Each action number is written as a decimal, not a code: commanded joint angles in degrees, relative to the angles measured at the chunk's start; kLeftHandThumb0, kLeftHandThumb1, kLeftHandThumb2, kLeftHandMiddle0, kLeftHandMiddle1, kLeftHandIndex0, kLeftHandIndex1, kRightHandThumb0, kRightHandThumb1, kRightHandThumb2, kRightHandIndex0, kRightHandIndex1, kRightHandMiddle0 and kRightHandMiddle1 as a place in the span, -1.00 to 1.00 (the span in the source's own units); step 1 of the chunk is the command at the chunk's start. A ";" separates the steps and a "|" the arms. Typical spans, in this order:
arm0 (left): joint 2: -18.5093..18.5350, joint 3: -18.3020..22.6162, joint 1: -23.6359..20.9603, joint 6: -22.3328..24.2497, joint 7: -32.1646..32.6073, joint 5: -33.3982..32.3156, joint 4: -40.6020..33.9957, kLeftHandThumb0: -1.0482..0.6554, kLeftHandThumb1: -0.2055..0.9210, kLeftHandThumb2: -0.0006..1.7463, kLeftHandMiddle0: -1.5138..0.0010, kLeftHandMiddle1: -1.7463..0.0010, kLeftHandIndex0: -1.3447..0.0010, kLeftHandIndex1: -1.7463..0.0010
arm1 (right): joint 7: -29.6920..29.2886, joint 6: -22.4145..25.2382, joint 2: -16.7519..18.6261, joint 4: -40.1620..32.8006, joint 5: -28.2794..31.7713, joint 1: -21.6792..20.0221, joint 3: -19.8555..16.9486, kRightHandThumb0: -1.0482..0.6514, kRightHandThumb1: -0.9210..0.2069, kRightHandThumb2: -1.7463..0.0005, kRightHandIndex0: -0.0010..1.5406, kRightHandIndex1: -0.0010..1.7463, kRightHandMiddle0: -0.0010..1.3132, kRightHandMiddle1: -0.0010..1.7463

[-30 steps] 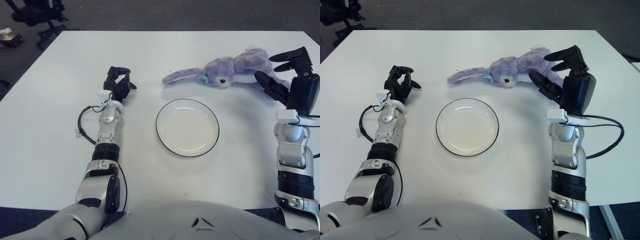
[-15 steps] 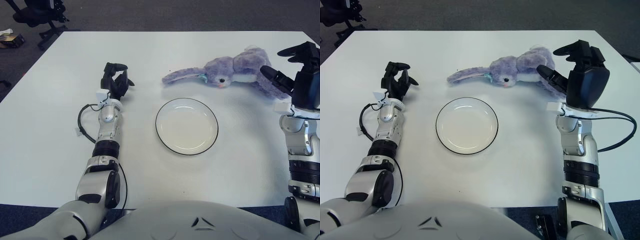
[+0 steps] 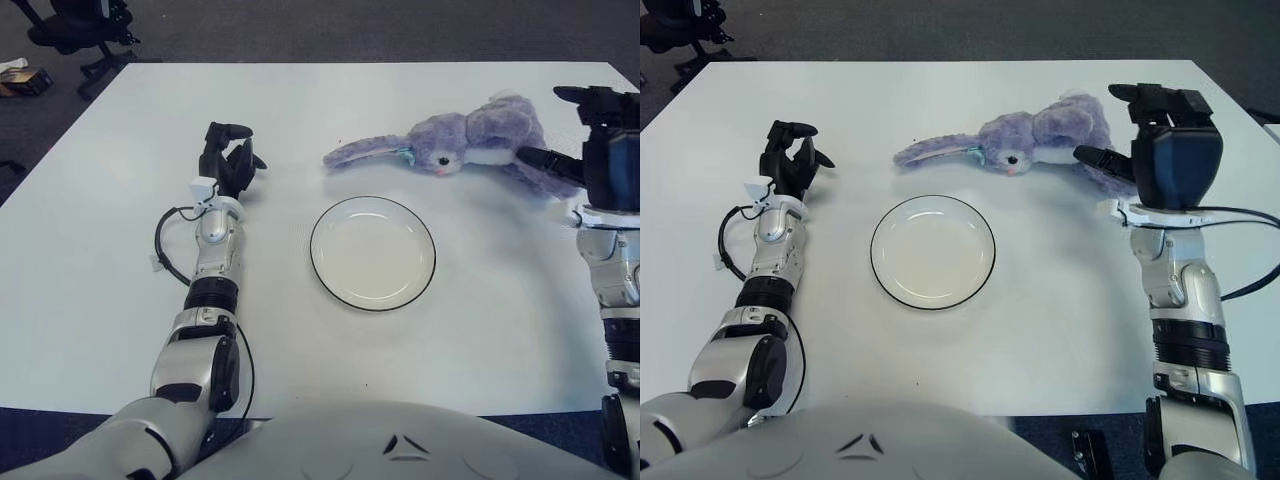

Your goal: Put the doll into the plate.

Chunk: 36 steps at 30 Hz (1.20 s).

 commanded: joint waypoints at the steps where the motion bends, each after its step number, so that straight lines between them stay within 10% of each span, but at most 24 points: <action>1: -1.07 0.45 3.78 -1.03 -0.29 -0.65 3.02 -0.18 1.00 -0.59 -0.04 -0.97 0.45 -0.80 | 0.69 1.16 -1.01 -1.48 0.07 0.07 0.72 -0.59 -0.94 0.99 -0.56 -1.00 -0.43 -0.85; 19: -0.98 0.50 3.61 -1.62 -0.52 -0.43 3.64 -0.18 1.00 -0.59 -0.04 -0.97 0.45 -0.80 | 17.08 6.23 -1.56 1.12 10.39 -3.28 2.23 -0.70 -1.00 0.98 -0.64 -1.00 -0.50 -0.93; 36: -1.11 0.48 3.80 -1.81 -0.57 -0.39 3.61 -0.18 1.00 -0.59 -0.05 -0.97 0.45 -0.80 | 16.61 5.82 -3.39 12.09 11.41 -9.27 6.52 -0.82 -1.00 0.89 -0.69 -1.00 -0.56 -0.97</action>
